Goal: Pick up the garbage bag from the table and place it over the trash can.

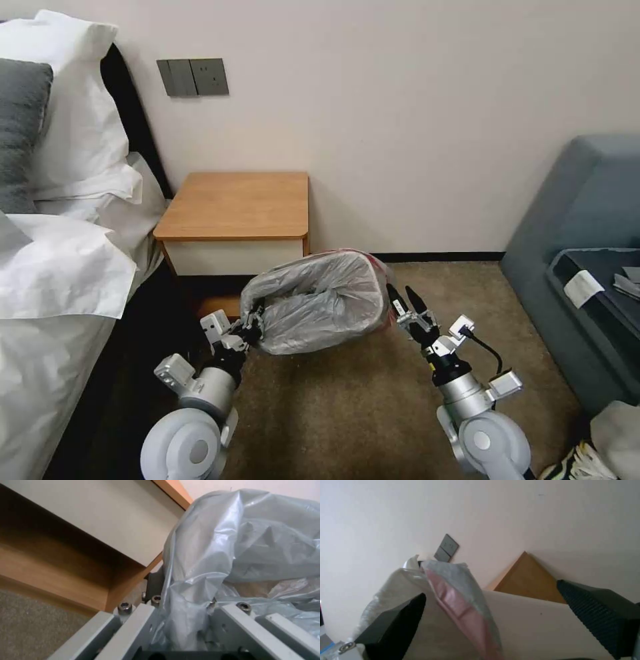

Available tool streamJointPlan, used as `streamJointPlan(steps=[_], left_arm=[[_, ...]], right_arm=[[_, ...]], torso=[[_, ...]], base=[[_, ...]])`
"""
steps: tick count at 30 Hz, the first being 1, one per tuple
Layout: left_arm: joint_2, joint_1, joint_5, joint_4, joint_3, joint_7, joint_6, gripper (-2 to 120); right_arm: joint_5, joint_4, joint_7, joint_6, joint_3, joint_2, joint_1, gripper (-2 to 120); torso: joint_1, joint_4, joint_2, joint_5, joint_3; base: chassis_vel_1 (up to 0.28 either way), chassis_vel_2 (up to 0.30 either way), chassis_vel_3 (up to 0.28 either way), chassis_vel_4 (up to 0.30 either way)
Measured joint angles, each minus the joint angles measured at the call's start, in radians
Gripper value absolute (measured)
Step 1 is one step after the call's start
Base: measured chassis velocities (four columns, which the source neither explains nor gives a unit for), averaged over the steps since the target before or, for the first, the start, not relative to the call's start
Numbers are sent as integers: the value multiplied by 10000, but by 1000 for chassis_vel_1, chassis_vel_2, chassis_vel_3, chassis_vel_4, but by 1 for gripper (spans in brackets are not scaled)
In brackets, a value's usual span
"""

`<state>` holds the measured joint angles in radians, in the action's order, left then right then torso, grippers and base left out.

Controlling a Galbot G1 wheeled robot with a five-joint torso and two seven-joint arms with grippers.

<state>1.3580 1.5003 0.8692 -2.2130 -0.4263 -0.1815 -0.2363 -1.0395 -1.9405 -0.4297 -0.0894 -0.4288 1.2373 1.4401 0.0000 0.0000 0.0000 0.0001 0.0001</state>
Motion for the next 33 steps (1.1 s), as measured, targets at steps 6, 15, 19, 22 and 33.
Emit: streamJointPlan(steps=[6, 15, 19, 22, 33], left_arm=[[-26, -29, 7, -79, -10, 1, -15, 3], [-49, 12, 29, -138, 9, 2, -33, 3], [-52, 12, 28, -141, 14, 2, -39, 3], [-53, -8, 29, -145, 23, 2, -45, 3], [-56, -39, 27, -142, 54, 1, -55, 3]], right_arm=[[44, 207, 95, 26, 100, -177, -288, 100], [32, 666, 191, 104, 174, -291, -736, 100], [-114, 746, 182, 178, 214, -296, -807, 97], [-204, 755, 164, 202, 218, -291, -801, 90], [-273, 696, 164, 204, 222, -299, -789, 52]], torso=[[0, 0, 0, 0, 0], [0, 1, 0, 0, 0], [0, 1, 0, 0, 0], [0, 0, 0, -1, 0], [0, 0, 0, -1, 0]], base=[[0, 0, 0, 0], [0, 0, 0, 0], [0, 0, 0, 0], [0, 0, 0, 0], [0, 0, 0, 0]])
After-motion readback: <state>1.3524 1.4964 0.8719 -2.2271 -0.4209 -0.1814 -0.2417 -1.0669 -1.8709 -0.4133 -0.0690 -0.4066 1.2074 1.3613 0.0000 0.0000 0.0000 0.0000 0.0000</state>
